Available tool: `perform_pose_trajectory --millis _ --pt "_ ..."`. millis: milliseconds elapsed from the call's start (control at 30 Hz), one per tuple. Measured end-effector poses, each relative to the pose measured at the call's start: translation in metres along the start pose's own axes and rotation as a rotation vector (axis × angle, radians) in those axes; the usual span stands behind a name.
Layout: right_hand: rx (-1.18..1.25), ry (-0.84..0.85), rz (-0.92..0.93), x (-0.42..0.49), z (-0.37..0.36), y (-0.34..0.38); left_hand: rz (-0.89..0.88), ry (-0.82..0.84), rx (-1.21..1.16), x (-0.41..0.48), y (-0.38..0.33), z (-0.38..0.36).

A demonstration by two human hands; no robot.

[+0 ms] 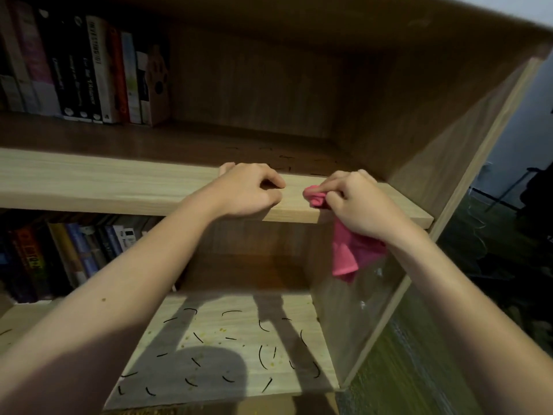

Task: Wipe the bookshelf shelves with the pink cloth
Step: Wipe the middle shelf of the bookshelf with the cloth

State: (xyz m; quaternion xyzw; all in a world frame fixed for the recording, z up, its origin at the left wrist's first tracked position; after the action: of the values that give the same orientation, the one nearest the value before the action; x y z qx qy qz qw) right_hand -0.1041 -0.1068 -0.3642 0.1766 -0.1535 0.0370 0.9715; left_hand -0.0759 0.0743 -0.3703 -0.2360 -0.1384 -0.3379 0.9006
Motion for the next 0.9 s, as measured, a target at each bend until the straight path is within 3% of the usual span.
perform_pose_trajectory --millis 133,600,733,900 --pt "-0.085 -0.029 0.014 0.008 -0.007 0.013 0.006 -0.003 0.007 -0.001 -0.002 0.000" --pt "0.026 -0.013 0.104 -0.003 -0.004 0.004 0.031 -0.007 -0.009 0.000 -0.002 0.001" --pt "-0.004 -0.076 0.004 0.006 -0.003 0.005 0.023 -0.009 -0.005 -0.001 -0.003 0.001" --pt "-0.016 -0.136 0.080 -0.014 -0.018 0.023 0.015 -0.020 0.060 -0.002 -0.007 -0.001"
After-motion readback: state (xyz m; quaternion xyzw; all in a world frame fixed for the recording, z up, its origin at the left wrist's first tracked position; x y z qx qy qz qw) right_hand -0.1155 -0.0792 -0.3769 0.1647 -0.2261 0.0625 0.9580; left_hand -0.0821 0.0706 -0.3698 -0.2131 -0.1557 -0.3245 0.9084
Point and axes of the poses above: each hand's wrist, its own x-axis towards the middle knuckle, its own z-axis out of the back of the hand, y = z × x, the point moved 1 cm from there along x, towards the middle knuckle, and after that the axes turned 13 degrees about -z, right-handed, at the moved point
